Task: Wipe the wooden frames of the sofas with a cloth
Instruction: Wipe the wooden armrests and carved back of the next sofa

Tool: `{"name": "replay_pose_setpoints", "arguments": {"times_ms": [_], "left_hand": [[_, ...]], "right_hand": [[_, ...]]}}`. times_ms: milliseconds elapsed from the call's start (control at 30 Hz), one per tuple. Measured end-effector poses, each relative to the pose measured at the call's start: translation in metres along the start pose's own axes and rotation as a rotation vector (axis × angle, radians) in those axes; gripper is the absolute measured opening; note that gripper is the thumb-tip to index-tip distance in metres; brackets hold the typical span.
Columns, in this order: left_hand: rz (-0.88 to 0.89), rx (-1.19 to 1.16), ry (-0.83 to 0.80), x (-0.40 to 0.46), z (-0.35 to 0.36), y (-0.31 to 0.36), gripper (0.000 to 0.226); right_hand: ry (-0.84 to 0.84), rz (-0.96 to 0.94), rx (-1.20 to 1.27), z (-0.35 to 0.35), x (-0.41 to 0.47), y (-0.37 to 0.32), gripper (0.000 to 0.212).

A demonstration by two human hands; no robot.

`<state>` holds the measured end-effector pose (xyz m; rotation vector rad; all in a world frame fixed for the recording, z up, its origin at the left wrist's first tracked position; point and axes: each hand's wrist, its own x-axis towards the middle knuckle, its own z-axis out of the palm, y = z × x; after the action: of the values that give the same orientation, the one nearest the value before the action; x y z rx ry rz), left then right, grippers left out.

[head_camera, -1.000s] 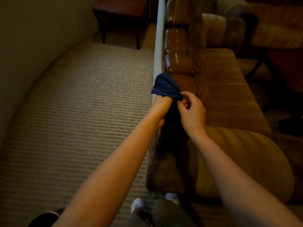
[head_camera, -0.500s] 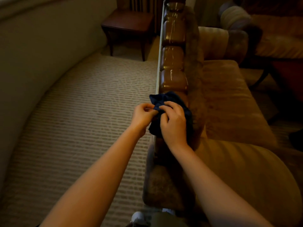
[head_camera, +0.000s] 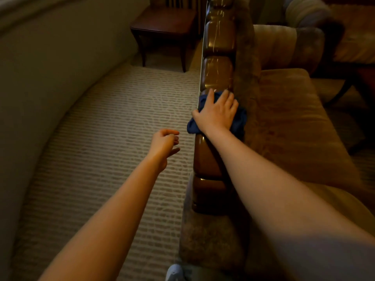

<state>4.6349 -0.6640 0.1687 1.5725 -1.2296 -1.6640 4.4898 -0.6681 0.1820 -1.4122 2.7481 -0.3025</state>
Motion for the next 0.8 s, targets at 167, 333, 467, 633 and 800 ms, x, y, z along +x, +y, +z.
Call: {"name": "replay_pose_setpoints", "arguments": {"times_ms": [167,333,467,633,800], "left_hand": [[0.010,0.012,0.031,0.006,-0.016,0.004,0.023],[0.028,0.027,0.018,0.000,-0.024,0.010,0.027],[0.051,0.060,0.005,-0.005,-0.008,0.011,0.023],[0.065,0.024,0.031,-0.006,0.045,0.015,0.017],[0.100,-0.020,0.080,0.001,0.079,0.032,0.013]], "right_hand": [[-0.022,-0.094,-0.012,0.003,0.046,0.001,0.071],[0.043,0.283,0.239,-0.003,0.038,0.007,0.089],[-0.094,0.371,0.483,-0.011,0.002,0.037,0.090],[0.009,0.281,0.692,0.008,-0.099,0.060,0.083],[0.016,0.257,0.777,0.016,-0.114,0.061,0.080]]}}
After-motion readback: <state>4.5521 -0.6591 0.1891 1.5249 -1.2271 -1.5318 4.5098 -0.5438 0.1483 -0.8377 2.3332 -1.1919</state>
